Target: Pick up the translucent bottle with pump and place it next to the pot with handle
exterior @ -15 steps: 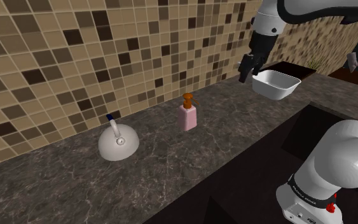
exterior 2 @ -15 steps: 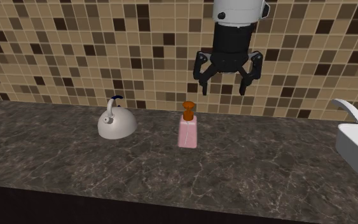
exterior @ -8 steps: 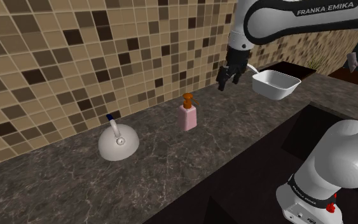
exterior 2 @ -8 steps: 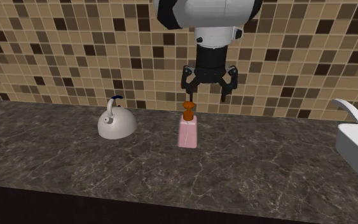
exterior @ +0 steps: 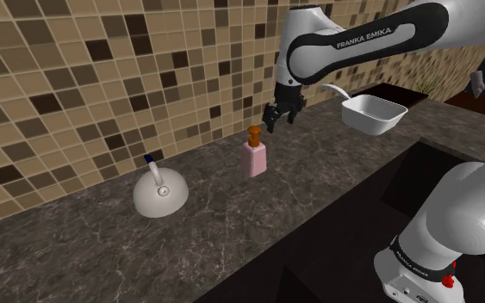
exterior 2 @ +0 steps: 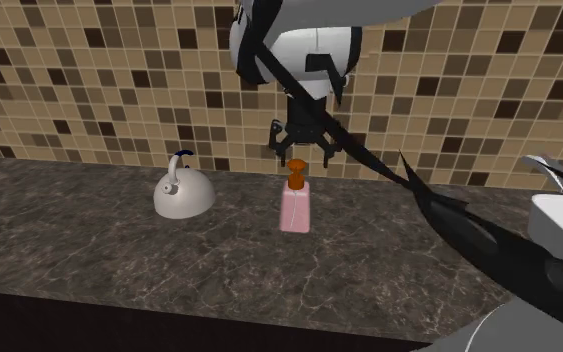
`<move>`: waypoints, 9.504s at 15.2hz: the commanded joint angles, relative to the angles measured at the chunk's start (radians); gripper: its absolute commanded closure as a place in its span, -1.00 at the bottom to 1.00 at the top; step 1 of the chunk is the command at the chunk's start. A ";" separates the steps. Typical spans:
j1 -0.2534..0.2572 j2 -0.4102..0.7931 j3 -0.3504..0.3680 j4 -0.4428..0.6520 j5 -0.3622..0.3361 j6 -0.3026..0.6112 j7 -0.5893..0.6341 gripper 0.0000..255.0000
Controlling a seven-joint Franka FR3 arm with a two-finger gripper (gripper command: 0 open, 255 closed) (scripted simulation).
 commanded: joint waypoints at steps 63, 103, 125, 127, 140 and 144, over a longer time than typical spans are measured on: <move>0.000 0.156 0.021 0.429 -0.016 -0.276 0.052 1.00; -0.203 0.310 -0.208 0.813 0.010 -0.502 -0.381 1.00; -0.394 0.569 -0.334 0.973 0.101 -0.417 -0.690 1.00; -0.391 0.560 -0.333 0.933 0.099 -0.386 -0.691 1.00; -0.380 0.536 -0.330 0.723 0.095 -0.201 -0.696 1.00; -0.379 0.538 -0.329 0.672 0.097 -0.148 -0.699 1.00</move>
